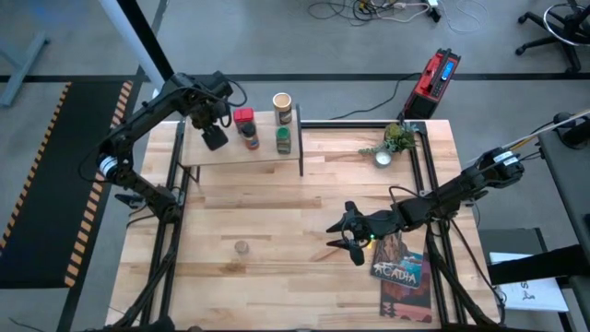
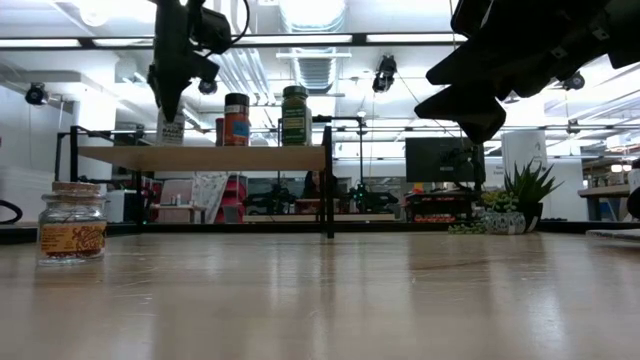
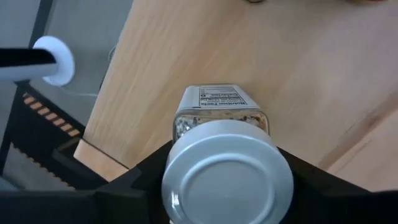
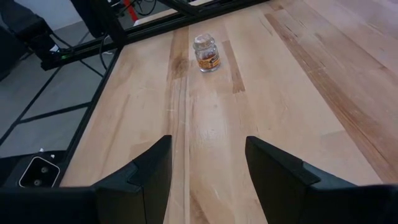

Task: Shelf spices
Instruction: Put the white seasoning bottle on the shelf

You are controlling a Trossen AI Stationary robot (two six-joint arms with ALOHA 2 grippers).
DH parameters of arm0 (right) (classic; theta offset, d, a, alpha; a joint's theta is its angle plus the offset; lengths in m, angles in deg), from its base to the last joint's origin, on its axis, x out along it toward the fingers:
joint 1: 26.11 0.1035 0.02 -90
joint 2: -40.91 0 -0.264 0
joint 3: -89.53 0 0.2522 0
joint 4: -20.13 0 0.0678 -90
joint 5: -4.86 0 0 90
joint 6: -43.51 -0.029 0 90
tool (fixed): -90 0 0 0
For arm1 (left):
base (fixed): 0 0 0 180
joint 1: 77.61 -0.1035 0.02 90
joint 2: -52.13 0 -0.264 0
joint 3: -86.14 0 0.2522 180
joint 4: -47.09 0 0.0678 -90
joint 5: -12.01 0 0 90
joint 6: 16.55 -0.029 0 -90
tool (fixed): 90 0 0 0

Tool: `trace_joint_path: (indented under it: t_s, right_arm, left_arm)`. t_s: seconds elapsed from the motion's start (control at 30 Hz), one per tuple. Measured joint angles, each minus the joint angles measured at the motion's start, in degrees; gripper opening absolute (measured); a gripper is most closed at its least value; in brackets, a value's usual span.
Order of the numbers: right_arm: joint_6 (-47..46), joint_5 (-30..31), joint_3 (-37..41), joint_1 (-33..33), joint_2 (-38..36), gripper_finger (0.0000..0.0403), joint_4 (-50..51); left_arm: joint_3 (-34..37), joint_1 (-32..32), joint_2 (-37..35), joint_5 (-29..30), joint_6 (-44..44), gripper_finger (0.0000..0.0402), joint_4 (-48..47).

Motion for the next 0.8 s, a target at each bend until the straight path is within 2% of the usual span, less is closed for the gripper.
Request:
trace_joint_path:
  t_s: [0.3,0.6,0.8]
  right_arm:
    - [0.02,0.0,0.0,0.0,0.0,0.0181,0.0]
    - [0.02,-0.02,0.0,0.0,0.0,0.0181,0.0]
    - [0.02,-0.02,0.0,0.0,0.0,0.0181,0.0]
  left_arm:
    - [0.02,0.04,-0.71,-1.27,-7.19,0.0203,-0.94]
    - [0.02,0.04,-0.88,-2.26,-13.14,0.0186,-1.05]
    - [0.03,0.02,-0.9,-2.14,-16.42,0.0206,-0.88]
